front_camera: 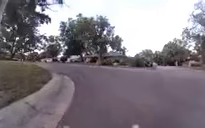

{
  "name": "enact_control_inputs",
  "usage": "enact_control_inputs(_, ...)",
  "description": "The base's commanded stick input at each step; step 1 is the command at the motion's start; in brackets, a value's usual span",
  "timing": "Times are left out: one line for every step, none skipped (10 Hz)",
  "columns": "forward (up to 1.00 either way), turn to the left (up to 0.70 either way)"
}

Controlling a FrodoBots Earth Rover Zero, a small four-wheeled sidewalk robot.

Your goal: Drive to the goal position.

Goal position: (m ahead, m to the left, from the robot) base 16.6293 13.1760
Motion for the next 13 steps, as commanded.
enact_control_inputs(1.0, 0.03)
enact_control_inputs(1.0, 0.03)
enact_control_inputs(1.0, 0.15)
enact_control_inputs(1.0, 0.32)
enact_control_inputs(1.0, 0.4)
enact_control_inputs(1.0, 0.4)
enact_control_inputs(1.0, 0.06)
enact_control_inputs(1.0, 0.03)
enact_control_inputs(1.0, 0.02)
enact_control_inputs(1.0, 0.02)
enact_control_inputs(1.0, 0.03)
enact_control_inputs(1.0, 0.02)
enact_control_inputs(1.0, 0.03)
